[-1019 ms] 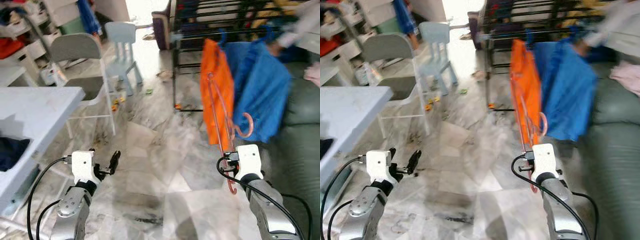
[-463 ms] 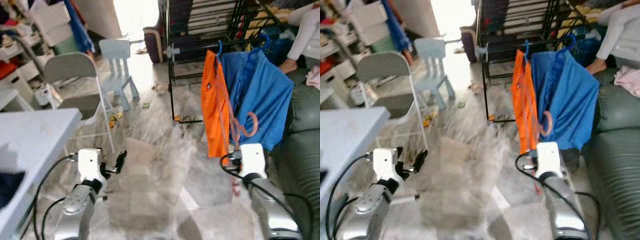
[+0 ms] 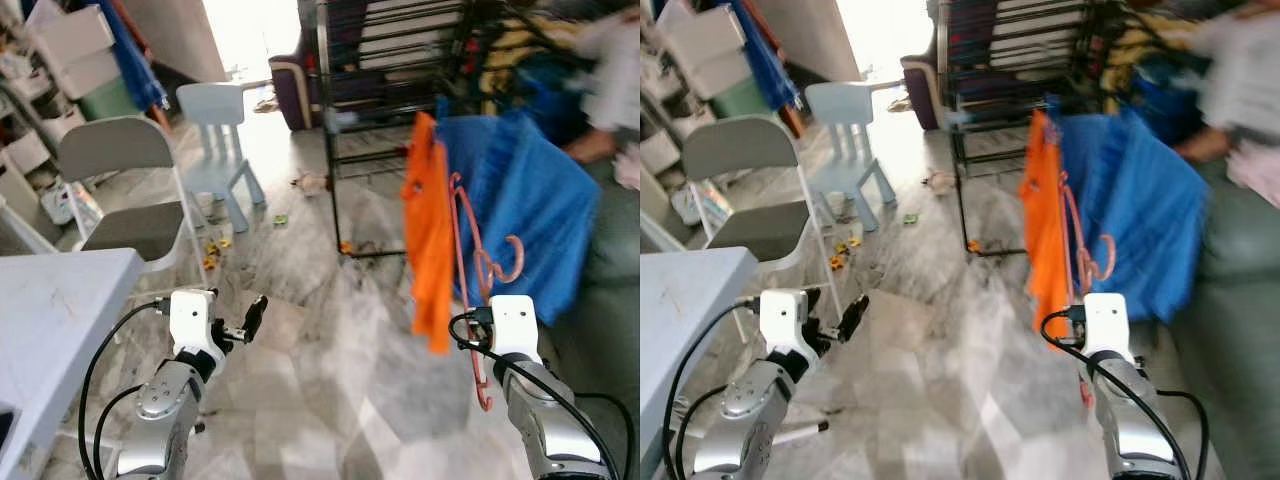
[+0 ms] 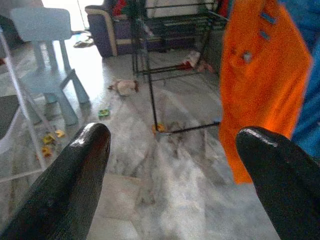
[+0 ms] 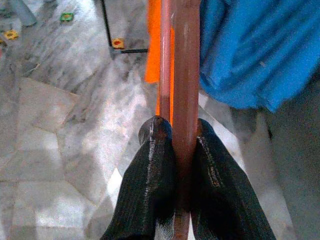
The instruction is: Hang hanger
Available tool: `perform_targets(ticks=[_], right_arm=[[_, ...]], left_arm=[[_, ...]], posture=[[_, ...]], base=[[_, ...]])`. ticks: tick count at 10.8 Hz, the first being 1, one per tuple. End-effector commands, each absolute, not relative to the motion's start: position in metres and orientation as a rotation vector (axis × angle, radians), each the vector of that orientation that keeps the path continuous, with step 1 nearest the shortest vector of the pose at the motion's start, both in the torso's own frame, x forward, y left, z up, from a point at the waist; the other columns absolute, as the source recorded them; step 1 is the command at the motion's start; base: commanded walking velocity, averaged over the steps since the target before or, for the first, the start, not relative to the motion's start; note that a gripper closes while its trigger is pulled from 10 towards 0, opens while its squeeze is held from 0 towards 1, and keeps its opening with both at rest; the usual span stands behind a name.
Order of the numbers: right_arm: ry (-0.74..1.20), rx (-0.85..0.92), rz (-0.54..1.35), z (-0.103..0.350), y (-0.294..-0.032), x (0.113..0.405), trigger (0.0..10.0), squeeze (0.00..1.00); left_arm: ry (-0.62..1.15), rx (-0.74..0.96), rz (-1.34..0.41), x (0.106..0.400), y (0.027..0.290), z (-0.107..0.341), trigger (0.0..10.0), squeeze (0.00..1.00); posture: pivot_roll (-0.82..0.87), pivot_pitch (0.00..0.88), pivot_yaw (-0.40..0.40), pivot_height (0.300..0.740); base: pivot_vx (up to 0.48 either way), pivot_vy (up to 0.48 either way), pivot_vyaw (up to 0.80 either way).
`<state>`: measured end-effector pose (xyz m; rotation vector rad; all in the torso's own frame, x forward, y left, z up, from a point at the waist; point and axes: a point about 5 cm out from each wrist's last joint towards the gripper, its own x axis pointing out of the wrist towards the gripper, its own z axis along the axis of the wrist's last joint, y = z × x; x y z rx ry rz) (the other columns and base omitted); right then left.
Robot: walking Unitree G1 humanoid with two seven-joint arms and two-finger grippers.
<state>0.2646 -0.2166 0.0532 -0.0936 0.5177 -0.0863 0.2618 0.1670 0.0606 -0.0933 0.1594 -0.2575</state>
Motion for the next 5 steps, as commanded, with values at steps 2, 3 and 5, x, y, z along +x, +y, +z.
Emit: perform_targets(ticks=[2,3,5], right_arm=[[0.516,-0.082,-0.036,0.0581,-0.2035,0.2712,10.0,0.00],[0.544,-0.092,-0.003,0.0565,-0.2017,0.2715,10.0,0.00],[0.576,-0.097,0.017,0.0534,-0.2007,0.2700,10.0,0.00]], left_arm=[[0.170,-0.079,-0.240,0.2624,0.1734,0.0633,10.0,0.00],[0.181,-0.086,-0.247,0.2621,0.1712,0.0633,10.0,0.00],[0.186,-0.085,-0.253,0.2617,0.1698,0.0634,10.0,0.00]], posture=[[-0.16,0.000,0.141,0.740],[-0.16,0.000,0.140,0.740],[-0.16,0.000,0.139,0.740]], base=[[0.442,0.000,0.00],[0.439,0.000,0.00],[0.428,0.000,0.00]])
